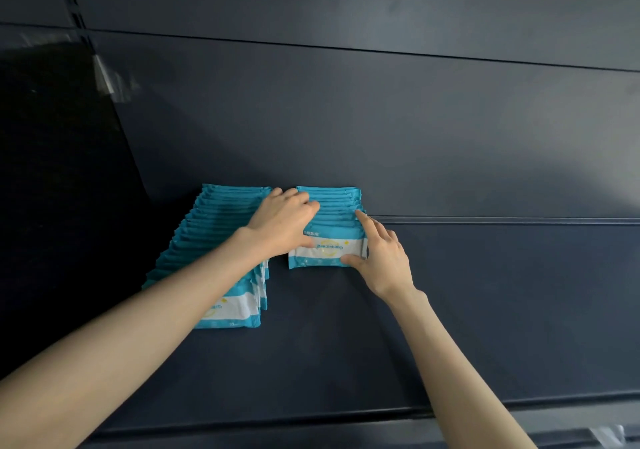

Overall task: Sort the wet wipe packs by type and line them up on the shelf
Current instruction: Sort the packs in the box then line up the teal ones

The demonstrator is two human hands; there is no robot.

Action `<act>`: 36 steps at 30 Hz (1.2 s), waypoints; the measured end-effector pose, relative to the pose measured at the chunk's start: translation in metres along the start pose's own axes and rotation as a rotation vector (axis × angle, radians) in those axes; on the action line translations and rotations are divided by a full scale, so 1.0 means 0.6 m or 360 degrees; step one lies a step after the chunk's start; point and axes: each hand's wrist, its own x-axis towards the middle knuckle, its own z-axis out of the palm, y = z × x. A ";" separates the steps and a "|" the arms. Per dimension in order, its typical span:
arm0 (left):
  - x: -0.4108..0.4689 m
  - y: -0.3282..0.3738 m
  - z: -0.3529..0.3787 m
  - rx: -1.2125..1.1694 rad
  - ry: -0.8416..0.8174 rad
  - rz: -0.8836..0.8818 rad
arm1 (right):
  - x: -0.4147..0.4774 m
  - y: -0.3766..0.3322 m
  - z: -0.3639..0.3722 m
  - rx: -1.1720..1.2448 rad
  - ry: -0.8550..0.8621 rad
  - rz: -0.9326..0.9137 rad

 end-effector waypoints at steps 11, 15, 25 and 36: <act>-0.045 0.039 -0.035 -0.0384 0.0185 -0.0098 | -0.066 -0.018 -0.065 0.0056 0.0245 0.0036; -0.064 0.089 -0.050 -0.0600 0.0423 -0.0030 | -0.119 -0.006 -0.108 0.0040 0.0442 0.0091; -0.125 0.339 -0.047 -0.0998 0.0598 0.0296 | -0.371 0.115 -0.183 -0.0095 0.0795 0.0380; -0.316 0.743 0.015 -0.1393 0.0006 0.0602 | -0.802 0.270 -0.220 -0.0235 0.0550 0.1047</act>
